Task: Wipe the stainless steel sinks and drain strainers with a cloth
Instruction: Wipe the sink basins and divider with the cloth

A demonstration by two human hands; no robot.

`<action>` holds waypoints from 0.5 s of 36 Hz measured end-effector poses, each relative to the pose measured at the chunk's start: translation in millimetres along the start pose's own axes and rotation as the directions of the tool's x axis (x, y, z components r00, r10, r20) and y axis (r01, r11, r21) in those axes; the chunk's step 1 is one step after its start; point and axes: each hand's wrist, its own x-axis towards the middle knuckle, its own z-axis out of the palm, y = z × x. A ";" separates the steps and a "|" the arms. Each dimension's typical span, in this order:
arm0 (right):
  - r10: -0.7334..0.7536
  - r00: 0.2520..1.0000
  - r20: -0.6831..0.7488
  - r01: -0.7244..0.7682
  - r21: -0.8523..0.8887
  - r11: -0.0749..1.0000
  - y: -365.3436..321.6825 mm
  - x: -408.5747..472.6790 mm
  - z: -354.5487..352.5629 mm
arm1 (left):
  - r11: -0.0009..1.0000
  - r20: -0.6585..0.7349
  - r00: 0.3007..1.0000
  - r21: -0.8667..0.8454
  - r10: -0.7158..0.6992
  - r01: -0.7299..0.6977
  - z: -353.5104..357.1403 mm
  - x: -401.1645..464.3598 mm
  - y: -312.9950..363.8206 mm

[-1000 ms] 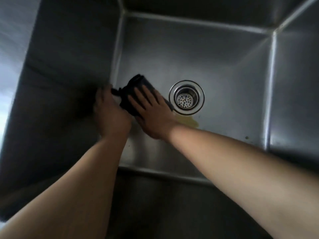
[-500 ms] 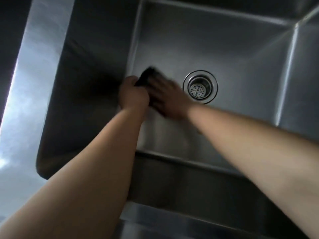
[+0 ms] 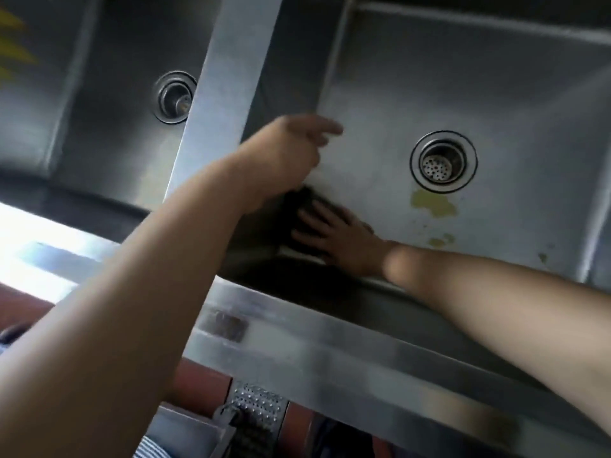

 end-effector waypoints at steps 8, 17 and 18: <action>-0.072 0.975 0.209 0.066 0.039 0.997 18.4 -72.3 -3.7 | 0.954 0.111 0.973 0.247 -0.203 0.171 36.2 -3.8 -55.9; 0.064 0.915 0.398 -0.012 -0.133 0.991 83.6 -199.4 -14.7 | 0.833 0.293 0.939 0.553 -0.182 -0.011 72.7 4.8 -31.2; 0.097 0.914 0.395 -0.076 -0.069 0.995 81.2 -203.0 -21.7 | 0.820 0.313 0.934 0.571 -0.170 -0.042 80.0 5.0 -24.0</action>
